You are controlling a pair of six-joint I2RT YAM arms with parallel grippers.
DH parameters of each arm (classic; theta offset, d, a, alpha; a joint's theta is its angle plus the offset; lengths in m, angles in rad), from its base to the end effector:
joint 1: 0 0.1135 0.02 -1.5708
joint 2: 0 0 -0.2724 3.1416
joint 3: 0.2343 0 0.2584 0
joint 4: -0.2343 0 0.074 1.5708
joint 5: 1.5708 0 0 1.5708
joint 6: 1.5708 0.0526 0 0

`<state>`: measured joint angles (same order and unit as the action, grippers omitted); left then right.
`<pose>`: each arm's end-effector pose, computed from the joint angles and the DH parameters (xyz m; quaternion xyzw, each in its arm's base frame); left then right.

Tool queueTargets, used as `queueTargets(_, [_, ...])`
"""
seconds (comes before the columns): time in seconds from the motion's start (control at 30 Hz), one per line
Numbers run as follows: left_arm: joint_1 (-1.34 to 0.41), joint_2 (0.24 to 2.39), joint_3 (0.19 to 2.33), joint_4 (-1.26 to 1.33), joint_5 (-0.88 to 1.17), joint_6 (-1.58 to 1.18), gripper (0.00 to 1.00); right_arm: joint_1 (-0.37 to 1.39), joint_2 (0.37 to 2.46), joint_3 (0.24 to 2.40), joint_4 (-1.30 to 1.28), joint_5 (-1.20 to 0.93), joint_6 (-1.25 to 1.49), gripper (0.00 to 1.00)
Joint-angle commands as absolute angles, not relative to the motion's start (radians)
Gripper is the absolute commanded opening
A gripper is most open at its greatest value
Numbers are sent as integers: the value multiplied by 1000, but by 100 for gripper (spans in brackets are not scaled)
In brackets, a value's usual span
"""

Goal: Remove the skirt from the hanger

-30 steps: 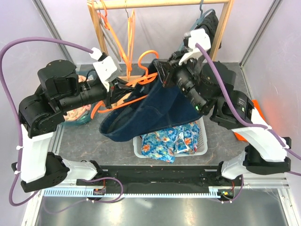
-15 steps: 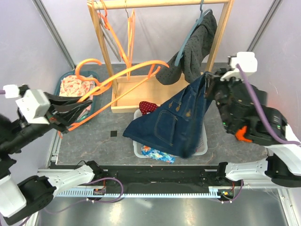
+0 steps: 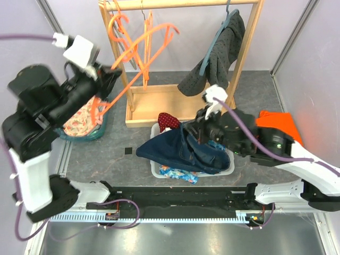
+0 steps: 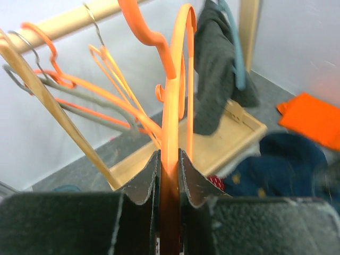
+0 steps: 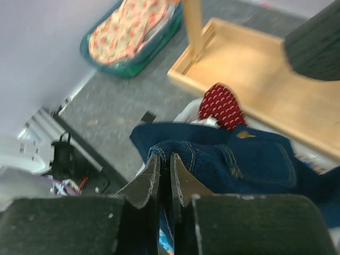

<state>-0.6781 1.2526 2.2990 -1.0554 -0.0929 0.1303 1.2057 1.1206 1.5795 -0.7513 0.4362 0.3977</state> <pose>0.1082 -0.0809 0.6187 0.2490 0.6652 -0.1584 0.6859 0.0981 0.1945 0.4888 -0.1893 0.7712 0.2977 0.5298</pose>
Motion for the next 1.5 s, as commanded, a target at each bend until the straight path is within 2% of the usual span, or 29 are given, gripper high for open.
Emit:
queueTargets(0.0, [-676, 1380, 2448, -965, -199, 95, 2, 1210, 1101, 1442, -640, 284, 486, 0])
queueTargets(0.37, [-718, 1540, 2471, -850, -351, 92, 2, 1212, 1094, 815, -211, 146, 773, 0])
queueTargets(0.47, [-730, 1574, 2479, -841, -376, 95, 2, 1212, 1112, 720, -132, 153, 845, 0])
queueTargets(0.63, [-738, 1640, 2487, -786, -394, 103, 2, 1207, 1075, 615, -121, 282, 934, 0])
queueTargets(1.03, [-735, 1868, 2536, -580, -526, 207, 2, 1189, 959, 393, -32, 290, 1097, 0])
queueTargets(1.23, [-732, 1925, 2543, -437, -578, 291, 2, 1180, 884, 351, -28, 287, 1101, 0])
queueTargets(1.47, [-710, 1980, 2534, -410, -626, 310, 2, 1163, 799, 354, -69, 288, 1094, 0])
